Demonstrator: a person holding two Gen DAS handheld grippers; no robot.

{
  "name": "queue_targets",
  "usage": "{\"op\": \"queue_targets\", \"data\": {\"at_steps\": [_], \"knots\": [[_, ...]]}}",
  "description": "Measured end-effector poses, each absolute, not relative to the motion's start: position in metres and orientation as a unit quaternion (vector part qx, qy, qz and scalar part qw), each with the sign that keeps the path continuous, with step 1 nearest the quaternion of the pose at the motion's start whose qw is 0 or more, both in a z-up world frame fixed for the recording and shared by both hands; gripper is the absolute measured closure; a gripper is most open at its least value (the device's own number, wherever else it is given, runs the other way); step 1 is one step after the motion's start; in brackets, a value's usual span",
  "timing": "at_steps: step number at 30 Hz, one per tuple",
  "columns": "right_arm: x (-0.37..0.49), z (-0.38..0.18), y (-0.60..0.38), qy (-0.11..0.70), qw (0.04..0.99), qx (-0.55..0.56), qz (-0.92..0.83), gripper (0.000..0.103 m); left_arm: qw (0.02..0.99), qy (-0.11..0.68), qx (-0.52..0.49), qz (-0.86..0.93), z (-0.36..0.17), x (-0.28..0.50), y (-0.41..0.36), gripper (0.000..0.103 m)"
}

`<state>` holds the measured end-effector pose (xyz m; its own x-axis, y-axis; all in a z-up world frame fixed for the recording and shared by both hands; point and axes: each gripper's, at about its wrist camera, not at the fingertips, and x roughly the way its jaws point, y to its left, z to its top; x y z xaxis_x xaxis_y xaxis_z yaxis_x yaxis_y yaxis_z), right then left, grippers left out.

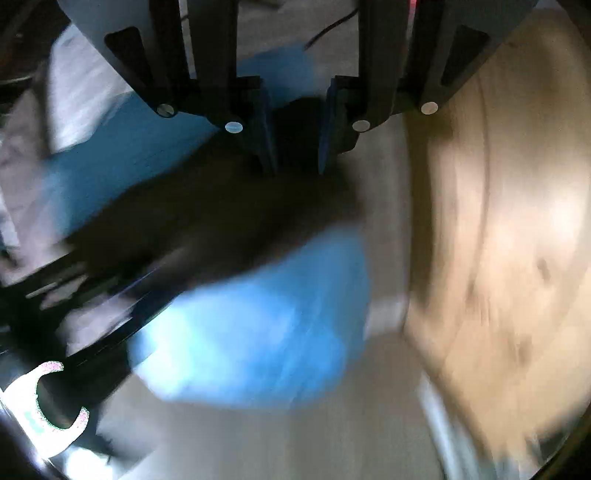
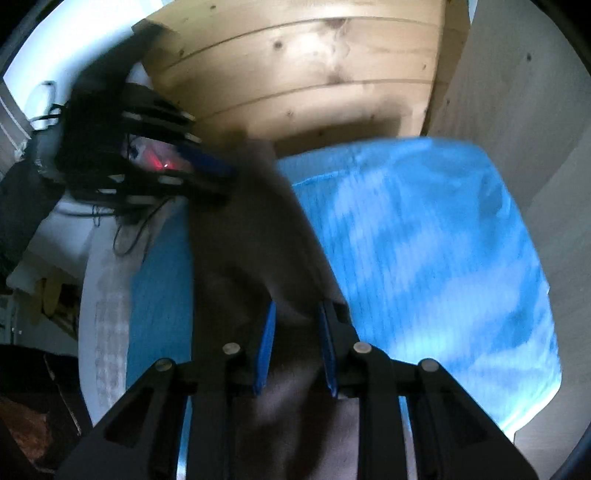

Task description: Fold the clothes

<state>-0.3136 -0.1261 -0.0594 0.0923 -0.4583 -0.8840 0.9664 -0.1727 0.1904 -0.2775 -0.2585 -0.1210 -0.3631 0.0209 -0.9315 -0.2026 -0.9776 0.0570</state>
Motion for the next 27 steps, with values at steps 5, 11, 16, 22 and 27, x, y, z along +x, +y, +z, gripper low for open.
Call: {"op": "queue_targets", "data": {"at_steps": [5, 11, 16, 22, 27], "knots": [[-0.328, -0.033, -0.072, 0.235, 0.572, 0.454, -0.641, 0.075, 0.052, 0.022, -0.52, 0.852, -0.097, -0.273, -0.287, 0.075], [-0.342, -0.025, -0.014, 0.179, 0.544, 0.457, -0.681, 0.066, 0.081, 0.007, -0.512, 0.855, -0.094, -0.296, -0.289, 0.047], [-0.35, -0.039, 0.02, 0.167, 0.509, 0.478, -0.696, 0.066, 0.106, -0.006, -0.536, 0.838, -0.121, -0.314, -0.28, 0.048], [-0.367, -0.055, 0.079, 0.143, 0.442, 0.494, -0.735, 0.066, 0.101, 0.003, -0.512, 0.853, -0.1, -0.302, -0.272, 0.095], [-0.382, -0.086, 0.117, 0.172, 0.379, 0.519, -0.746, 0.066, 0.093, 0.013, -0.488, 0.868, -0.078, -0.289, -0.265, 0.101]]}}
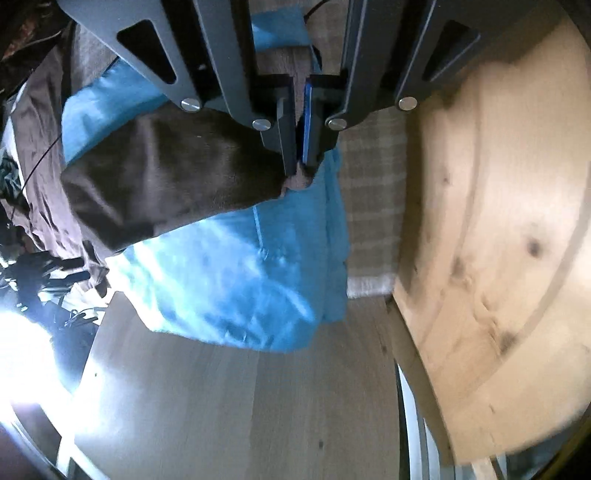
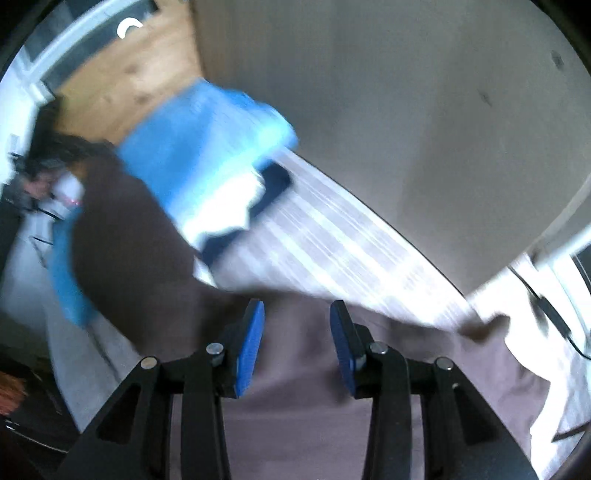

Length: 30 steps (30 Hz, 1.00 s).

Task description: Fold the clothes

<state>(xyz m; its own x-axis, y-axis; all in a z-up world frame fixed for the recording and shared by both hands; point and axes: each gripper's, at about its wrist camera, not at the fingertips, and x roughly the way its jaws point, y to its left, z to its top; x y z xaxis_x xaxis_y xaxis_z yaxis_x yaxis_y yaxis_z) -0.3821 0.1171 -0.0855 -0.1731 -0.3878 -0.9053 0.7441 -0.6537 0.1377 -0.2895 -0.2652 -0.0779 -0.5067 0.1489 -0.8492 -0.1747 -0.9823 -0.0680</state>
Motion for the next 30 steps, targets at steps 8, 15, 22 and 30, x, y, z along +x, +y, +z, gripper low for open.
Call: {"op": "queue_targets", "data": {"at_steps": [8, 15, 22, 30], "knots": [[-0.406, -0.107, 0.111, 0.246, 0.434, 0.503, -0.706, 0.057, 0.082, 0.043, -0.427, 0.899, 0.001, -0.252, -0.24, 0.101], [-0.404, -0.127, 0.077, 0.319, 0.512, 0.5, -0.621, 0.045, 0.059, 0.083, -0.418, 0.903, 0.048, -0.225, -0.217, 0.101], [-0.399, -0.128, 0.095, 0.318, 0.516, 0.476, -0.637, 0.098, 0.033, 0.096, -0.43, 0.897, 0.065, -0.202, -0.206, 0.101], [-0.405, -0.096, 0.141, 0.211, 0.504, 0.424, -0.723, 0.099, -0.019, -0.021, -0.466, 0.884, 0.05, -0.183, -0.262, 0.101]]}}
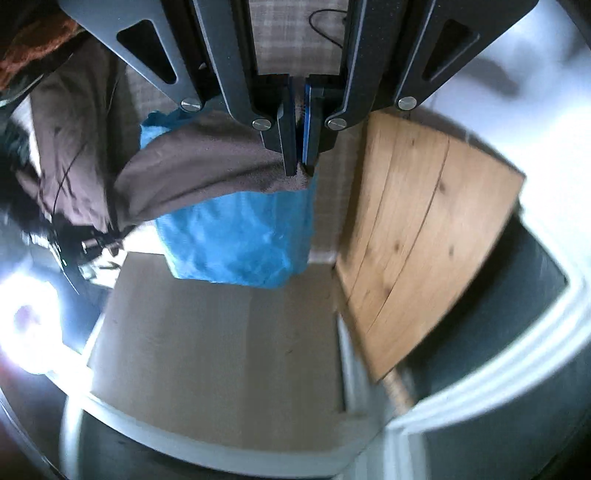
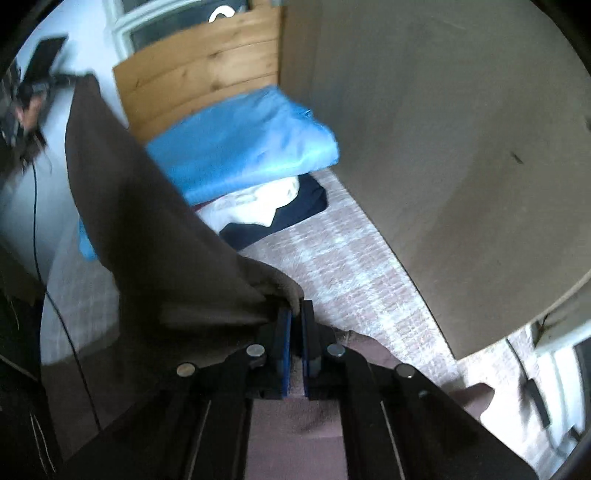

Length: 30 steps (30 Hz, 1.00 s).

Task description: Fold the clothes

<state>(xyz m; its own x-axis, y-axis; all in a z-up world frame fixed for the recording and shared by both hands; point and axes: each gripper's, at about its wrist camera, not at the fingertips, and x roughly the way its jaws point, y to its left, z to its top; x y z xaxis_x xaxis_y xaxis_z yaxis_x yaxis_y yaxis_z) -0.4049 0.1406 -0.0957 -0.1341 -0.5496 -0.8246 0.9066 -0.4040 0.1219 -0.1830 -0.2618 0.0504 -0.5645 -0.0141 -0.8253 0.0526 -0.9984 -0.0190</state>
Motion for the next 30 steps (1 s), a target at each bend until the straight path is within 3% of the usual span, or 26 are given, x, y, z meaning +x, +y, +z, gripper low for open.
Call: {"op": "queue_targets", "data": {"at_steps": [5, 9, 15, 18, 20, 23, 30], "knots": [[-0.412, -0.129, 0.114, 0.253, 0.451, 0.448, -0.729, 0.1, 0.07, -0.029, 0.541, -0.838, -0.012, -0.227, -0.271, 0.101], [-0.413, -0.135, 0.107, 0.289, 0.426, 0.464, -0.721, 0.1, 0.056, -0.036, 0.537, -0.841, -0.01, -0.235, -0.267, 0.101], [-0.407, -0.093, 0.09, 0.298, 0.404, 0.445, -0.741, 0.081, 0.035, -0.048, 0.531, -0.846, -0.008, -0.247, -0.26, 0.096], [-0.387, -0.055, 0.047, 0.291, 0.462, 0.398, -0.737, 0.072, 0.019, -0.053, 0.523, -0.85, -0.003, -0.25, -0.255, 0.096], [-0.373, -0.032, 0.005, 0.263, 0.528, 0.378, -0.714, 0.054, 0.013, -0.053, 0.516, -0.855, -0.001, -0.245, -0.253, 0.096], [-0.356, -0.012, -0.067, 0.227, 0.612, 0.361, -0.666, 0.053, 0.012, -0.047, 0.508, -0.86, -0.002, -0.233, -0.257, 0.096], [-0.324, -0.039, -0.209, 0.283, 0.671, 0.369, -0.577, 0.053, 0.012, -0.028, 0.497, -0.867, -0.015, -0.203, -0.267, 0.096]]}}
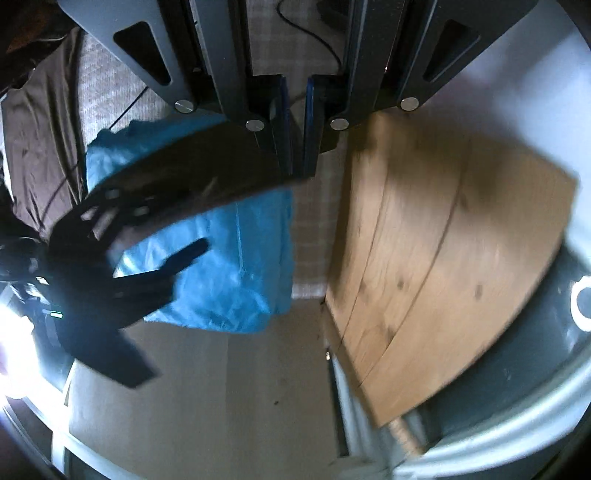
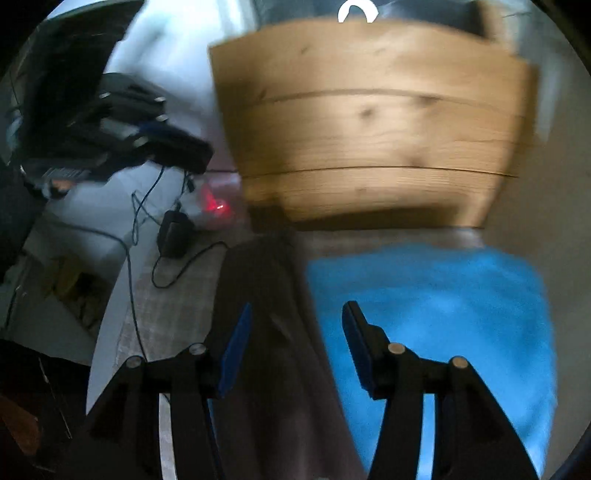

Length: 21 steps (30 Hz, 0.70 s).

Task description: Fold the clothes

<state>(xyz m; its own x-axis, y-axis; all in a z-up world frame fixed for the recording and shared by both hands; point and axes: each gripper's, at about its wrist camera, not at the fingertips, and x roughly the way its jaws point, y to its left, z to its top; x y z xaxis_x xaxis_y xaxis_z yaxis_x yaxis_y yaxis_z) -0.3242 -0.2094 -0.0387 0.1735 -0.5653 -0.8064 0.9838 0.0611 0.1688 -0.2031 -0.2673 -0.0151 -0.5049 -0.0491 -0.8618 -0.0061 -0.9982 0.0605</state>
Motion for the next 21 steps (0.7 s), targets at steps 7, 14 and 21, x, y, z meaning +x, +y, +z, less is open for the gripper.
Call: {"op": "queue_targets", "data": {"at_steps": [7, 14, 21], "knots": [[-0.316, -0.053, -0.208, 0.306, 0.667, 0.401, -0.548, 0.097, 0.006, 0.007, 0.498, -0.867, -0.046, -0.177, -0.284, 0.096], [-0.379, -0.025, -0.135, 0.179, 0.65, 0.459, -0.579, 0.097, -0.068, -0.007, 0.479, -0.875, -0.05, -0.201, -0.263, 0.092], [-0.42, -0.041, -0.1, 0.26, 0.513, 0.464, -0.673, 0.07, -0.126, -0.043, 0.484, -0.865, -0.07, -0.266, -0.225, 0.088]]}}
